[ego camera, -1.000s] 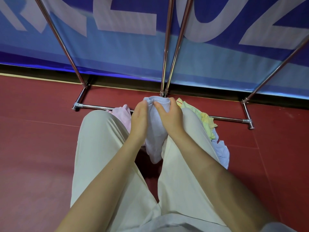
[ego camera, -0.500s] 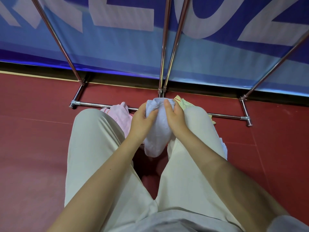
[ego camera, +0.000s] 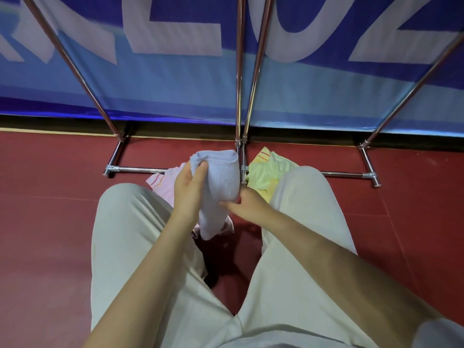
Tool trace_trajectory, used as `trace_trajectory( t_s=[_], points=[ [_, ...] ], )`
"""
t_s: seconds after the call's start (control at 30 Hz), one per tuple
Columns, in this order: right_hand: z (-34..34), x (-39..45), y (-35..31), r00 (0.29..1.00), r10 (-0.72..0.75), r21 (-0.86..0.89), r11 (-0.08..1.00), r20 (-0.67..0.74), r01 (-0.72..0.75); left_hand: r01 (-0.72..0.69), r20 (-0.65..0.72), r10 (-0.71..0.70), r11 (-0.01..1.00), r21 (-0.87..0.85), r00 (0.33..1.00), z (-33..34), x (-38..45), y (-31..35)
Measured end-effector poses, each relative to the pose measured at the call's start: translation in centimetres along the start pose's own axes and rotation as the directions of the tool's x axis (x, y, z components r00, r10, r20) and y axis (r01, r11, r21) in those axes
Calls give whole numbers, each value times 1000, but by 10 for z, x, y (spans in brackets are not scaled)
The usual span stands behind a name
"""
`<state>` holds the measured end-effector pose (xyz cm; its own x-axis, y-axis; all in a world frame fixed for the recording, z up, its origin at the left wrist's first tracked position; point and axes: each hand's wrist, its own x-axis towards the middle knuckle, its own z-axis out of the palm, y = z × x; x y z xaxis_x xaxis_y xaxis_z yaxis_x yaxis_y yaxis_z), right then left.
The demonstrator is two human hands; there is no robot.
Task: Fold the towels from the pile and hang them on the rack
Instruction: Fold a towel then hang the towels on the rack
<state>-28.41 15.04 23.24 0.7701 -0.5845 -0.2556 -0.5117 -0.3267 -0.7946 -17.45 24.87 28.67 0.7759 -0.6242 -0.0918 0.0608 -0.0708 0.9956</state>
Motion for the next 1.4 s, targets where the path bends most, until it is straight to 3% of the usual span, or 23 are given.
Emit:
trace_trajectory(
  t_s=[0.2, 0.37, 0.5, 0.63, 0.77, 1.07, 1.27, 1.4],
  points=[
    [24, 16, 10, 992, 109, -19, 994, 69, -108, -68, -30, 68, 998, -8, 997, 0, -2, 12],
    [33, 12, 15, 972, 132, -91, 989, 196, -116, -41, -173, 27, 996, -78, 984, -9, -2, 18],
    [27, 4, 15, 963, 83, -22, 997, 257, -80, -52, -296, 12, 990, -131, 955, -22, -2, 25],
    [10, 1, 7, 987, 48, 216, 973, 154, -81, -20, -454, -96, 969, -245, 886, -53, 7, 30],
    [-16, -11, -7, 997, 74, 359, 931, 0, -70, -40, -473, -114, 952, -303, 874, -62, 16, 28],
    [-75, -5, -67, 984, -175, 327, 928, -39, 178, -73, -446, -94, 936, -343, 890, -70, 60, 70],
    [-112, 23, -131, 983, -169, 217, 960, -65, 180, -22, -425, -105, 959, -282, 899, -80, 98, 129],
    [-145, 36, -190, 986, -127, 200, 969, -110, 147, -85, -401, 42, 992, -90, 915, -88, 125, 173]
  ],
)
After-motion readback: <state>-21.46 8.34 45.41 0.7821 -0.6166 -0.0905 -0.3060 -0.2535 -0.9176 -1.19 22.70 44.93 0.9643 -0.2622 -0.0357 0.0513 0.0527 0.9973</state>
